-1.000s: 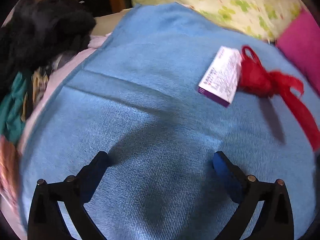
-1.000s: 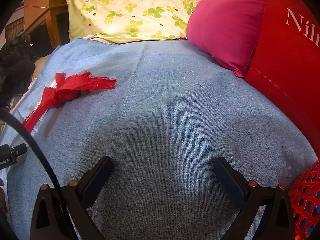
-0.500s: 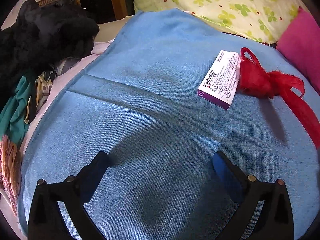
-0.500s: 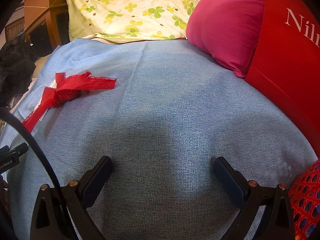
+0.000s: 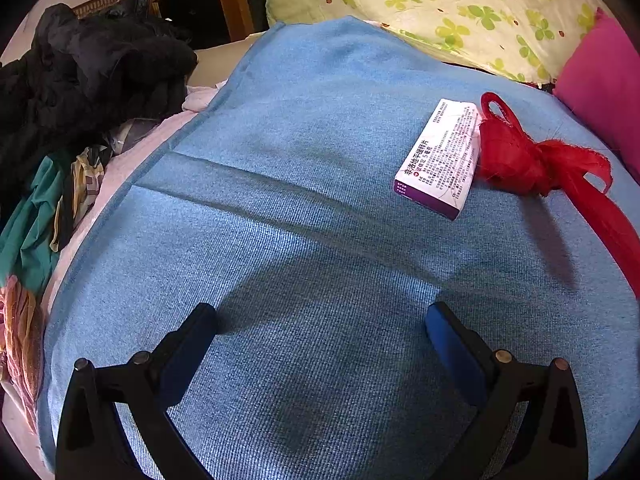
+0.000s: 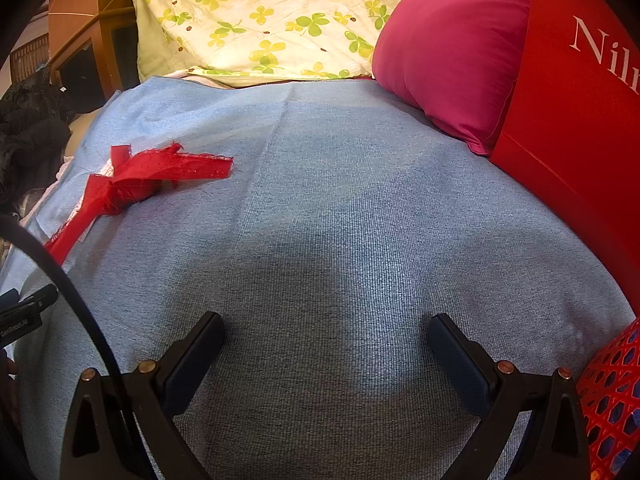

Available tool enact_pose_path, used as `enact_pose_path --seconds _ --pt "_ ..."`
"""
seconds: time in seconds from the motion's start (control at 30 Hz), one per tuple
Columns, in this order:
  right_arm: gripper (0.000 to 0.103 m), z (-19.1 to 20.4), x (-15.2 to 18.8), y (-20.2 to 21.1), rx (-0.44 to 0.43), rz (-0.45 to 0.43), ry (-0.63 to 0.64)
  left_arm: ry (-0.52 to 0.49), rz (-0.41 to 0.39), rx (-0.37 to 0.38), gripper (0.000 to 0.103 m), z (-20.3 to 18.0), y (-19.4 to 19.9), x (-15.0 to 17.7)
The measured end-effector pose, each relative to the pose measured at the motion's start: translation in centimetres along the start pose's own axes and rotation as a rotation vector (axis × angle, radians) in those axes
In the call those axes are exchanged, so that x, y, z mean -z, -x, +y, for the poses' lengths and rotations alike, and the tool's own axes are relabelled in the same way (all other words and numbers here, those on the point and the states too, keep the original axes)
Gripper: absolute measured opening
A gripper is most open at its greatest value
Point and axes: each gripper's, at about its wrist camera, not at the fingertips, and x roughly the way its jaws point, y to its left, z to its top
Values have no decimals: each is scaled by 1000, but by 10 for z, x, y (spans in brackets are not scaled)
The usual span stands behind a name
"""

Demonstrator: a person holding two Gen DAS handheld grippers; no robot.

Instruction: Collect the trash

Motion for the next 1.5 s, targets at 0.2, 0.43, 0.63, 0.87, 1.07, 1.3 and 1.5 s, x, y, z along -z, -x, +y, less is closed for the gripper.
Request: enact_pose_path --seconds 0.2,0.43,0.63,0.87,1.07,1.3,1.5 --pt "103 0 0 0 1 0 0 2 0 2 103 2 -1 0" --pt "103 0 0 0 2 0 -1 10 -1 13 103 4 1 0" --pt "103 0 0 0 2 0 -1 14 -2 20 103 3 3 0" --pt "103 1 0 0 3 0 -1 14 -1 19 103 3 3 -1" --pt "103 1 0 0 3 0 -1 9 -1 11 103 1 3 -1" --pt "103 1 0 0 3 0 -2 9 0 11 103 1 3 -1" --pt "103 1 0 0 3 0 -2 9 2 7 103 0 3 -1"
